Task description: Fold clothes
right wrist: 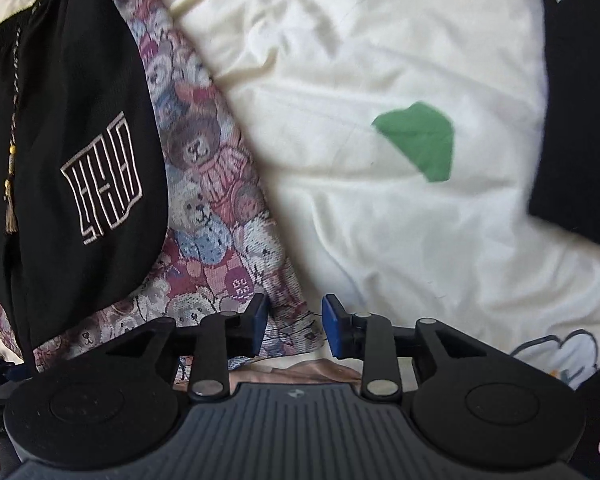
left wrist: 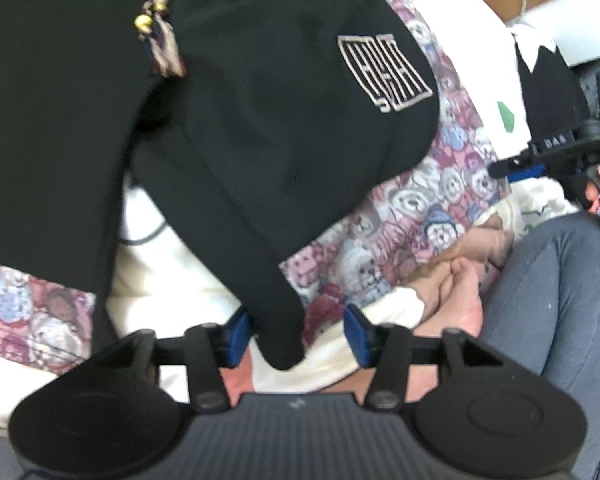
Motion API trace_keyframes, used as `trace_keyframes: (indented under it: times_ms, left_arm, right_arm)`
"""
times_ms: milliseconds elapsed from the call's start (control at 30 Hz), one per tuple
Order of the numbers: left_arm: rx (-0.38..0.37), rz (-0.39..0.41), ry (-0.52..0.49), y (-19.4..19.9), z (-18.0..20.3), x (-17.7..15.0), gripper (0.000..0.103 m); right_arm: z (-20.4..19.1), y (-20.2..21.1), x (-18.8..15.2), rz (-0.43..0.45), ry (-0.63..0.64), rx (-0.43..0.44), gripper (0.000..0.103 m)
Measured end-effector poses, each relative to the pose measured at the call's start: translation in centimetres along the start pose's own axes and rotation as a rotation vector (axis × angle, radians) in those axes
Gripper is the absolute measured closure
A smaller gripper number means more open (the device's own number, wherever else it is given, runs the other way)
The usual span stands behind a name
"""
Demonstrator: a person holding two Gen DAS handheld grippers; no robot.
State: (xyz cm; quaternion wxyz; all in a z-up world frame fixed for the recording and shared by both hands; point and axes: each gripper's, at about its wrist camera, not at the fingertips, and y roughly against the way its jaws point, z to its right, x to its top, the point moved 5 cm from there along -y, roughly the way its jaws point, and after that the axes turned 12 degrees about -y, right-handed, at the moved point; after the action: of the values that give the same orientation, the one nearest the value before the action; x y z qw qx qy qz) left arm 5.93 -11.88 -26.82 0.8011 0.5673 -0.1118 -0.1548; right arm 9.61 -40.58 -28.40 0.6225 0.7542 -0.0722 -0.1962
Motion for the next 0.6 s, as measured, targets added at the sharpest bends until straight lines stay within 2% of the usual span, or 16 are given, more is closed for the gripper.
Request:
trace_keyframes:
  times_ms: [33,67,100,133,167,200,233,400,533,600]
  left_arm:
    - [0.008,0.002,-0.008,-0.3,0.1,0.0,0.048]
    - [0.012,0.003,-0.013,-0.5,0.1,0.0,0.053]
    - [0.01,0.003,-0.013,-0.6,0.1,-0.1,0.071]
    - [0.007,0.002,-0.014,-0.6,0.0,-0.2,0.082]
    - [-0.001,-0.005,-0.018,-0.6,0.0,-0.2,0.096]
    - [-0.015,-0.008,-0.023,-0.5,0.0,-0.2,0.096]
    - [-0.028,0.0,-0.025,-0.2,0.0,-0.1,0.097]
    - [-0.128,0.055,0.021,1.9,-0.6,0.2,0.098]
    - [-0.238,0.095,0.079,3.6,-1.1,0.4,0.098]
    - [-0.271,0.105,0.096,4.0,-1.2,0.4,0.098]
  right_arm:
    - [-0.1,-0.5,-0.1,-0.011,0.006,0.0,0.069]
    - [-0.3,-0.7,-0.1,-0.016,0.014,-0.002,0.069]
    - [-0.4,-0.7,-0.1,-0.014,0.023,0.0,0.069]
    - [-0.5,-0.6,-0.1,-0.01,0.031,0.004,0.069]
    - [-0.6,-0.5,-0.1,-0.011,0.039,0.006,0.076]
    - [-0.6,-0.5,-0.1,-0.016,0.042,0.005,0.093]
    - [-0.5,-0.5,-0.2,-0.02,0.041,0.008,0.098]
    - [-0.4,0.8,-0.1,-0.015,0.074,-0.005,0.099]
    - [-0.3,3.7,0.6,0.012,0.089,-0.026,0.099]
    - [-0.4,4.9,0.8,0.024,0.098,-0.042,0.099]
